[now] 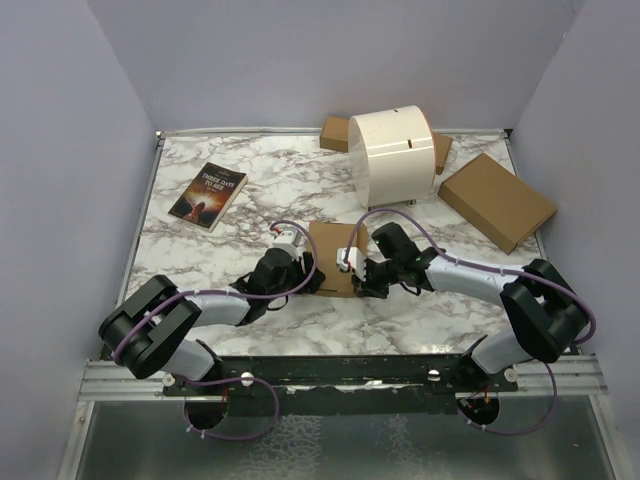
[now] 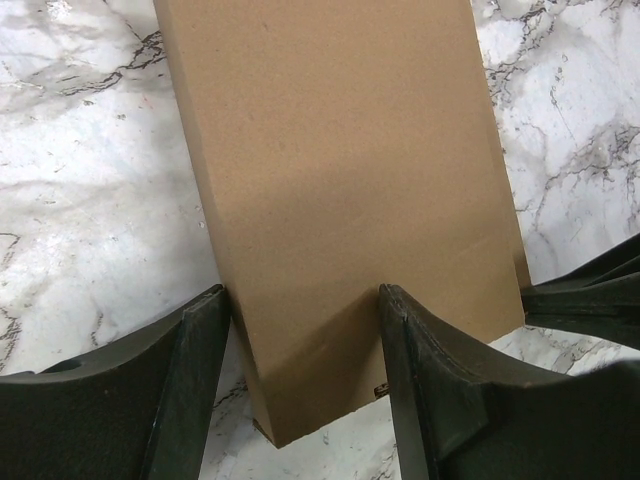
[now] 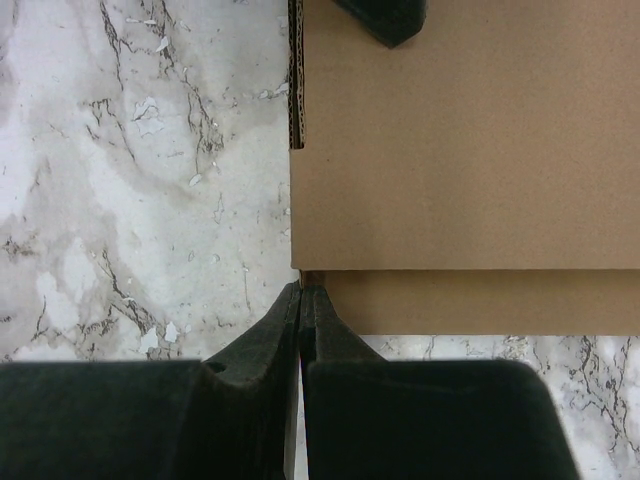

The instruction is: Fold the paper box

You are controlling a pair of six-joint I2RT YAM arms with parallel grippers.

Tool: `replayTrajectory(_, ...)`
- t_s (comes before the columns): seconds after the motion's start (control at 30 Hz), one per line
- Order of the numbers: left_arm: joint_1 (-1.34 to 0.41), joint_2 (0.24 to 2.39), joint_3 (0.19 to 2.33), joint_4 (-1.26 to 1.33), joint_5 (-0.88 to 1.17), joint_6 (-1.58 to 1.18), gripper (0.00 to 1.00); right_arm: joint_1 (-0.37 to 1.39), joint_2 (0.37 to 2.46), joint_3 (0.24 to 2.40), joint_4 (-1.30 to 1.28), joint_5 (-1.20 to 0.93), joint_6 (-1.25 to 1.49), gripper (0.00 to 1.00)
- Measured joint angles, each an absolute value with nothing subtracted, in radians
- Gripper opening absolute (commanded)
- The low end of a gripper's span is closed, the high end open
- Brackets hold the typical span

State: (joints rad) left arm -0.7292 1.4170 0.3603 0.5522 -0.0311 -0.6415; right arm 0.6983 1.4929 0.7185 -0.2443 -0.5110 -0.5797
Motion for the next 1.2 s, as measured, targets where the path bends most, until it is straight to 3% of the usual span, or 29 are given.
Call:
replayTrajectory(0.4, -0.742, 1.444, 0.379, 0.563, -0.032, -0.641, 0.61, 0.696, 1.493, 0.727, -0.247, -0.521, -0.533, 0.01)
replayTrajectory(0.63, -0.749, 1.444, 0.379, 0.563, -0.033, -0.646, 0.61, 0.677, 1.486, 0.728, -0.276, -0.545, -0.570, 0.22)
replayTrajectory(0.87, -0.762, 1.444, 0.379, 0.562, -0.028, -0.654, 0.61, 0.617, 1.423, 0.738, -0.322, -0.610, -0.649, 0.25)
replayTrajectory(1.2, -0.763, 1.442, 0.379, 0.559, -0.026, -0.658, 0.61, 0.531, 1.382, 0.739, -0.426, -0.738, -0.829, 0.39)
